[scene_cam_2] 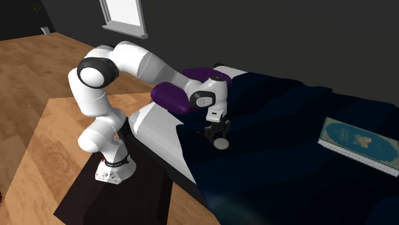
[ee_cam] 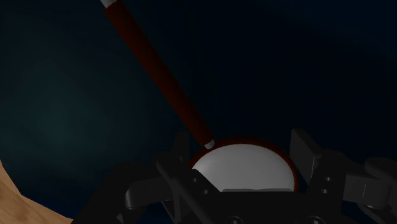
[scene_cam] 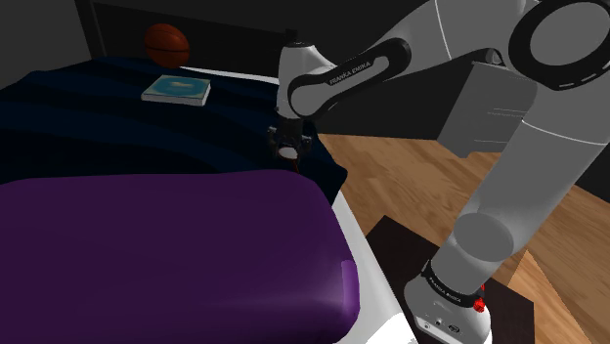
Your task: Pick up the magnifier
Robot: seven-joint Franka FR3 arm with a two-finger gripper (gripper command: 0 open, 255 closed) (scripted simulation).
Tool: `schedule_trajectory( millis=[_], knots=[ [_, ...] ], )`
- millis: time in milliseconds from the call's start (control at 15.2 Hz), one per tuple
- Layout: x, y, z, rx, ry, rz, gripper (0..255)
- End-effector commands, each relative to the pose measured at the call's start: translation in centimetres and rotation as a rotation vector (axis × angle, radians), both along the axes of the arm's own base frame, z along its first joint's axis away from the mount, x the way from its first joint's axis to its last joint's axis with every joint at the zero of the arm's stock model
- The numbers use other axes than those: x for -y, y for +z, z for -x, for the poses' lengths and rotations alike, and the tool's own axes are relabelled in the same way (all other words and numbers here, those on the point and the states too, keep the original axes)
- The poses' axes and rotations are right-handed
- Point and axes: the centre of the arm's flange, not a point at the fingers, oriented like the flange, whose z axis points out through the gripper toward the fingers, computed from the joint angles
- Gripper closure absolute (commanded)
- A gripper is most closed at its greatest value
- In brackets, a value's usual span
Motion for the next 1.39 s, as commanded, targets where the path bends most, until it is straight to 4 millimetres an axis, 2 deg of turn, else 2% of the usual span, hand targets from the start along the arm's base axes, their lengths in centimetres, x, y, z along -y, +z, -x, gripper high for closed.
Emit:
schedule_trajectory(
  millis=[0, 198, 1188, 1320],
  knots=[
    [0.1, 0.0, 0.0, -0.001, -0.001, 0.0, 255],
    [0.1, -0.1, 0.0, -0.001, -0.001, 0.0, 255],
    [0.1, 7.9, 0.0, -0.001, -0.001, 0.0, 255],
    [0.1, 7.9, 0.0, -0.001, -0.001, 0.0, 255]
  ],
)
